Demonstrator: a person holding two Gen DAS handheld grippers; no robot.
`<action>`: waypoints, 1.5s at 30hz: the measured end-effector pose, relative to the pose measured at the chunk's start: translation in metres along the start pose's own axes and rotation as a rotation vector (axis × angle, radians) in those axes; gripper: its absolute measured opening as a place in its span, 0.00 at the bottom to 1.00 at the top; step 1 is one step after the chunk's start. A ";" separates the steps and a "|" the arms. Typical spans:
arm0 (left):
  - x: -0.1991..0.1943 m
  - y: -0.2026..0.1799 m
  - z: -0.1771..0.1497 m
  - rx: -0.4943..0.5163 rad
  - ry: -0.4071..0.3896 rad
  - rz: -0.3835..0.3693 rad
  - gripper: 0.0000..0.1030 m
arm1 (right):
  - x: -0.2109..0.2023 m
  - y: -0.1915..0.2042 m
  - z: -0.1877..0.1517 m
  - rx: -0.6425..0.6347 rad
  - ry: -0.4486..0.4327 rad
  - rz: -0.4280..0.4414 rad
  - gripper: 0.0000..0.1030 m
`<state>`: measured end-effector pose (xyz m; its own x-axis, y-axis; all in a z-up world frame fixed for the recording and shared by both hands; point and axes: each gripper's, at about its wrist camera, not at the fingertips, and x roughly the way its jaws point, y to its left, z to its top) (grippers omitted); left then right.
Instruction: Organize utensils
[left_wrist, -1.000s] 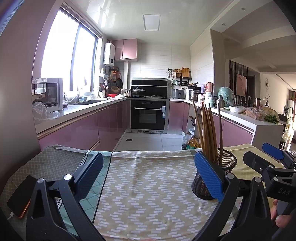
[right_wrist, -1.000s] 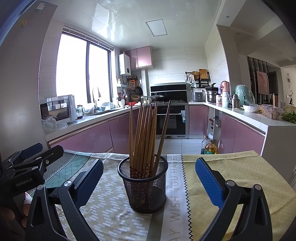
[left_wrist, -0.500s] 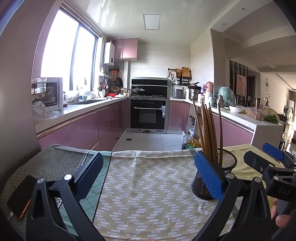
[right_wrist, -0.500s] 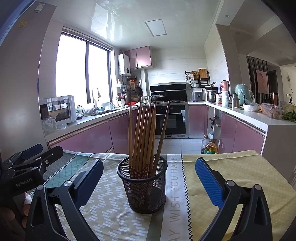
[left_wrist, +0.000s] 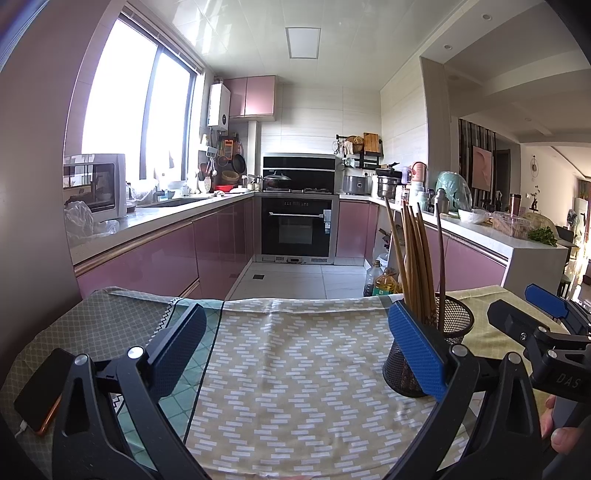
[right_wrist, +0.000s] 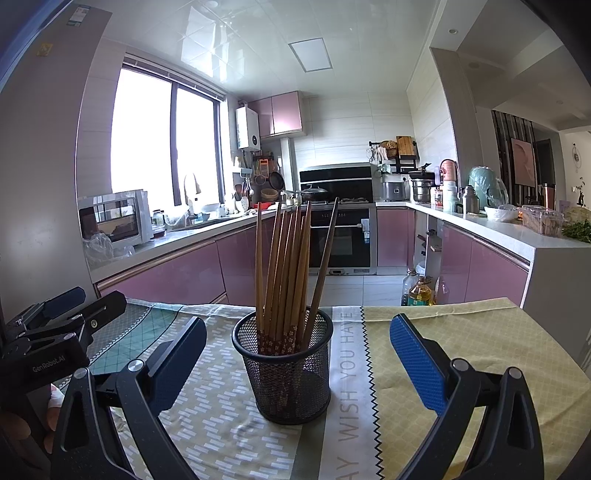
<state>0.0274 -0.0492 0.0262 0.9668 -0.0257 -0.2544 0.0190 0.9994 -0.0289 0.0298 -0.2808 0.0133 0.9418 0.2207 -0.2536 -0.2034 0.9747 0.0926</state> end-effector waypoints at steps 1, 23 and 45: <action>0.000 0.000 0.000 0.000 0.001 -0.001 0.94 | 0.000 0.000 0.000 0.000 0.002 0.001 0.93; 0.001 -0.001 -0.002 0.003 0.005 -0.001 0.94 | -0.002 -0.001 -0.002 0.004 0.004 0.001 0.93; 0.001 -0.001 -0.001 0.004 0.006 -0.001 0.94 | -0.002 -0.002 -0.003 0.006 0.005 0.000 0.93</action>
<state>0.0284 -0.0501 0.0247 0.9652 -0.0270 -0.2601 0.0212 0.9995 -0.0250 0.0278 -0.2827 0.0109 0.9403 0.2211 -0.2588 -0.2020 0.9744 0.0983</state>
